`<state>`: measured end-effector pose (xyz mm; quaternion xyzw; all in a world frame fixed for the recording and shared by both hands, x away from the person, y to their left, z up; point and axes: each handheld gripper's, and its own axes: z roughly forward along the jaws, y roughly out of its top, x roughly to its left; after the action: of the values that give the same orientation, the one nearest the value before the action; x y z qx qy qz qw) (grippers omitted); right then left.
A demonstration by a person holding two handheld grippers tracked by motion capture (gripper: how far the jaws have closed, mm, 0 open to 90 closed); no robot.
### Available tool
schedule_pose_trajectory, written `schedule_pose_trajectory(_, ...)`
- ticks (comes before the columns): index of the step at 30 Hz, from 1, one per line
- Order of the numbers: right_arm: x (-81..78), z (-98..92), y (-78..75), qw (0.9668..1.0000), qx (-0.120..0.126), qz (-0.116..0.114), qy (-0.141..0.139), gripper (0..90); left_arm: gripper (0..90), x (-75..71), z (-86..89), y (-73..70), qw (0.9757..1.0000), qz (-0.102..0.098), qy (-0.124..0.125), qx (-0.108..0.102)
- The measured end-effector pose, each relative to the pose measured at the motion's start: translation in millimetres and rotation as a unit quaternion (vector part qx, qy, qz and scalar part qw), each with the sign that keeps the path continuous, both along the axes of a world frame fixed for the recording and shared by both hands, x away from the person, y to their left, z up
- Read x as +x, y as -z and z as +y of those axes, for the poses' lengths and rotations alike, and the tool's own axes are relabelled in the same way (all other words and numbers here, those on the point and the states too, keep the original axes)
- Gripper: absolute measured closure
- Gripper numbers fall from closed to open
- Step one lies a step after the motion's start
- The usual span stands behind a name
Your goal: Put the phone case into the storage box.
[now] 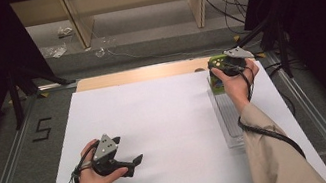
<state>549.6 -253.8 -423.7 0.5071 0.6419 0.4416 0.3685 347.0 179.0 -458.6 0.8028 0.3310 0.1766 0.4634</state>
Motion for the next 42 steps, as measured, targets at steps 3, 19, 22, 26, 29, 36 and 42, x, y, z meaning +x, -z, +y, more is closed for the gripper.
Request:
schedule_pose_trajectory(3, 0.6, 0.1, -0.3, 1.0, -0.001, 0.001, -0.002, 16.2, 0.3, 0.1, 0.0, 0.0, 1.0, 0.0, 0.0, 0.0)
schedule_pose_trajectory(19, 4.8, 1.7, -2.8, 1.0, 0.001, 0.003, 0.001, 10.8, 0.3, 0.0, 0.1, 0.0, 1.0, 0.0, 0.0, -0.001)
schedule_pose_trajectory(22, 4.8, 1.6, -2.5, 1.0, 0.003, 0.005, 0.002, 9.5, 0.3, 0.0, 0.1, 0.0, 1.0, 0.0, 0.0, -0.001)
schedule_pose_trajectory(26, 4.9, 1.4, -1.7, 1.0, 0.004, 0.007, 0.002, 7.7, 0.3, 0.1, 0.1, 0.0, 1.0, 0.0, 0.0, -0.001)
schedule_pose_trajectory(29, 4.7, 1.5, -1.4, 0.9999, 0.005, 0.009, 0.002, 6.8, 0.3, 0.1, 0.2, 0.1, 1.0, 0.0, 0.0, 0.0)
schedule_pose_trajectory(36, 3.3, 0.5, -1.3, 0.9999, 0.005, 0.016, 0.003, 3.7, 0.3, 0.0, -0.1, 0.0, 1.0, 0.0, 0.0, 0.0)
schedule_pose_trajectory(42, -1.2, 0.0, -2.4, 0.9998, 0.008, 0.02, -0.001, 3.1, 0.2, -0.1, -0.3, 0.0, 1.0, 0.0, 0.0, 0.0)
